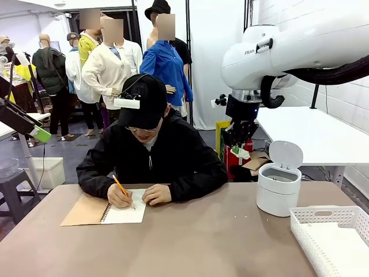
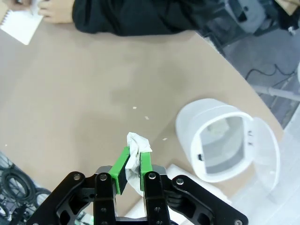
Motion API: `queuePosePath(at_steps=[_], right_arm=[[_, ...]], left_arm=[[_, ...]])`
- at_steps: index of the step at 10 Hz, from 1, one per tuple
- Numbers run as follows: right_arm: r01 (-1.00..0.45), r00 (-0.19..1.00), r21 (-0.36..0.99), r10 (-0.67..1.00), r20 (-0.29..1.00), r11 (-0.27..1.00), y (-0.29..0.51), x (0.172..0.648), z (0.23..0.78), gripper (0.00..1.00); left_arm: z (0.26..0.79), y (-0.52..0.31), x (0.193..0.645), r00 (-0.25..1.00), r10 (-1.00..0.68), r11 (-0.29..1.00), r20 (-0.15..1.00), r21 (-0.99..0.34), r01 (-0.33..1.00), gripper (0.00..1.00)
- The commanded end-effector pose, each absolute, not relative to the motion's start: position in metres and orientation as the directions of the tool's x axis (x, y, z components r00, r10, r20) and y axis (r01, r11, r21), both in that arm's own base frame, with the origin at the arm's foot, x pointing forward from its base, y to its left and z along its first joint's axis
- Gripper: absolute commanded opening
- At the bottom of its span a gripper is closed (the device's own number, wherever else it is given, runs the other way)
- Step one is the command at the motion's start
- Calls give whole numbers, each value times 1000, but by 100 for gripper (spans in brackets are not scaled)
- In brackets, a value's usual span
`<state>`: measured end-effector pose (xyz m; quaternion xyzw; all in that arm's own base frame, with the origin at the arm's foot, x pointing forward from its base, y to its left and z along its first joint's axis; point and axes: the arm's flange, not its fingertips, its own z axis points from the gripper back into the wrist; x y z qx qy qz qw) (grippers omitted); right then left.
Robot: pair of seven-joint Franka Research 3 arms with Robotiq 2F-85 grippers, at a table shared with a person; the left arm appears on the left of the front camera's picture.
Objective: Sort the paper based on its condition.
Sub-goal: If a person hands you a paper, place it in the Organizing basket , and if it's crumpled, put it in the Trash can.
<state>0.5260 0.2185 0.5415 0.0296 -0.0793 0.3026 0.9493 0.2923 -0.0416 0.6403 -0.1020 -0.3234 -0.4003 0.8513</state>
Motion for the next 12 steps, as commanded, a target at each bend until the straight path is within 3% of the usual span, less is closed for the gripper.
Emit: queuePosePath(at_steps=[1, 6, 12], right_arm=[[-575, 802, -52, 575, 164, 816, 205, 546, 539, 10], [-459, 870, -108, 471, 148, 882, 163, 582, 517, 10], [-351, 928, -125, 363, 89, 928, 124, 574, 489, 10]], left_arm=[[640, -40, 293, 473, -611, 661, 635, 82, 746, 100], [640, -40, 293, 473, -611, 661, 635, 82, 746, 100], [640, -40, 293, 473, -611, 661, 635, 82, 746, 100]])
